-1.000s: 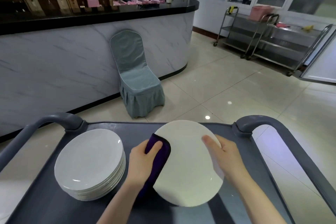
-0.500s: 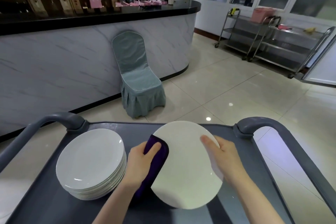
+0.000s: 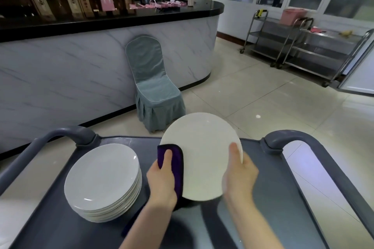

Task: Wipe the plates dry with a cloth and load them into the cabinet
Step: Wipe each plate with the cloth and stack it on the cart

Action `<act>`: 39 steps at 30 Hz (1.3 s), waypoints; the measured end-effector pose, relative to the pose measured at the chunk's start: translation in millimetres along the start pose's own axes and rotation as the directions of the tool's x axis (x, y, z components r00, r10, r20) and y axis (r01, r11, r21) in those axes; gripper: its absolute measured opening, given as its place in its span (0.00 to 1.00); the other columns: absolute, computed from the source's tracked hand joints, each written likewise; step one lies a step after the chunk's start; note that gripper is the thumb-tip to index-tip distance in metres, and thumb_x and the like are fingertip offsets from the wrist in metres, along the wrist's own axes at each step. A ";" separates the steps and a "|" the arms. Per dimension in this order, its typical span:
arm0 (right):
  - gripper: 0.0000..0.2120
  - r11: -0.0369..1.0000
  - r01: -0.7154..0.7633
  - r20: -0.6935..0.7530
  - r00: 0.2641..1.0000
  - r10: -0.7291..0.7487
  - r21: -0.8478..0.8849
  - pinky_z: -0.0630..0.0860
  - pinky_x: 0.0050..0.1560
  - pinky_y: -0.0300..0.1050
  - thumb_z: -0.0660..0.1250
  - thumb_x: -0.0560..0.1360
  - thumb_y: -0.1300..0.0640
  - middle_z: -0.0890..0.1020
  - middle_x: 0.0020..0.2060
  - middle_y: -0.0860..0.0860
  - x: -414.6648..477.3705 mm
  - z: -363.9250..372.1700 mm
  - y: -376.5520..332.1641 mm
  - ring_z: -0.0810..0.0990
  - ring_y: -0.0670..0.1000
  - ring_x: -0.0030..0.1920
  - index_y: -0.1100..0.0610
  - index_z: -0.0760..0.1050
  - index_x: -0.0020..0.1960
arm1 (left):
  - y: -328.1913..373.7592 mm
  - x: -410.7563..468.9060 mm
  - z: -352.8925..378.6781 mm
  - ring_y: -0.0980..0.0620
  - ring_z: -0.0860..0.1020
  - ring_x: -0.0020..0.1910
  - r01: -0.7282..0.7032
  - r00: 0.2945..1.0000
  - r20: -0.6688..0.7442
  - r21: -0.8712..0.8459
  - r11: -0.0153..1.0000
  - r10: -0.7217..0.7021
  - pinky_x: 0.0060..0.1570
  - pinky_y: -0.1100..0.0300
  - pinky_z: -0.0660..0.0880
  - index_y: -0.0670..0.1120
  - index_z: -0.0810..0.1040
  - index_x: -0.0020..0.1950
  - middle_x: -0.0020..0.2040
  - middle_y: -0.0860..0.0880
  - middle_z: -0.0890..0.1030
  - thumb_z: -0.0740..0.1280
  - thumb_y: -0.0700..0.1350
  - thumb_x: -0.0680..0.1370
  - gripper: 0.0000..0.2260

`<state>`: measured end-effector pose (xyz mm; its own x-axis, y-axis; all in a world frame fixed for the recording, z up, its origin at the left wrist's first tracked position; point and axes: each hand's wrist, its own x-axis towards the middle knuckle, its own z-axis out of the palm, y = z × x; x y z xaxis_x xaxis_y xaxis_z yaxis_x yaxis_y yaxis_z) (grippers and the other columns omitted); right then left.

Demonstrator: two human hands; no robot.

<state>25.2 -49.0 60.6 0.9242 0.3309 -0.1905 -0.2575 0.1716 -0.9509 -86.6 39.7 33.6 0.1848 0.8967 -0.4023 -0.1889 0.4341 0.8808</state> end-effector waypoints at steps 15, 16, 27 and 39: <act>0.19 0.545 0.645 0.830 0.523 0.195 -0.535 0.66 0.35 0.34 0.63 0.77 0.37 0.72 0.29 0.40 38.8 -3.9 -35.3 0.69 0.40 0.32 0.49 0.72 0.35 | 50.8 25.8 -14.1 0.63 0.71 0.26 -0.663 0.687 0.718 0.557 0.500 0.110 0.30 0.71 0.66 0.60 0.78 0.32 0.27 0.60 0.76 0.72 0.49 0.76 0.14; 0.21 0.530 0.677 0.839 0.526 0.138 -0.511 0.63 0.33 0.36 0.63 0.77 0.37 0.68 0.27 0.41 36.3 -3.7 -30.5 0.65 0.41 0.30 0.50 0.68 0.32 | 49.2 23.9 -14.4 0.64 0.72 0.27 -0.659 0.686 0.721 0.558 0.504 0.099 0.30 0.72 0.66 0.61 0.78 0.32 0.27 0.60 0.77 0.71 0.49 0.77 0.13; 0.17 0.956 -0.097 0.205 0.966 0.158 -0.276 0.67 0.40 0.44 0.64 0.80 0.52 0.72 0.35 0.53 5.1 -18.3 30.6 0.70 0.50 0.37 0.61 0.67 0.38 | -2.3 17.9 -34.9 0.47 0.79 0.35 0.031 1.000 -0.008 0.236 0.971 -0.030 0.37 0.55 0.77 0.46 0.82 0.42 0.37 0.46 0.84 0.68 0.52 0.79 0.12; 0.21 0.653 0.537 0.725 0.688 0.029 -0.535 0.61 0.34 0.42 0.67 0.79 0.48 0.66 0.29 0.46 35.9 -10.7 -24.4 0.63 0.45 0.32 0.56 0.66 0.32 | 36.5 25.0 -19.2 0.60 0.75 0.30 -0.495 0.793 0.605 0.574 0.652 0.070 0.33 0.67 0.70 0.51 0.81 0.40 0.33 0.54 0.82 0.69 0.52 0.77 0.08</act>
<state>67.8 -51.2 74.4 0.4236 0.9056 0.0186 0.4788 -0.2064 -0.8533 -107.4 79.7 50.8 0.7171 0.6888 -0.1064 0.3386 -0.2108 0.9170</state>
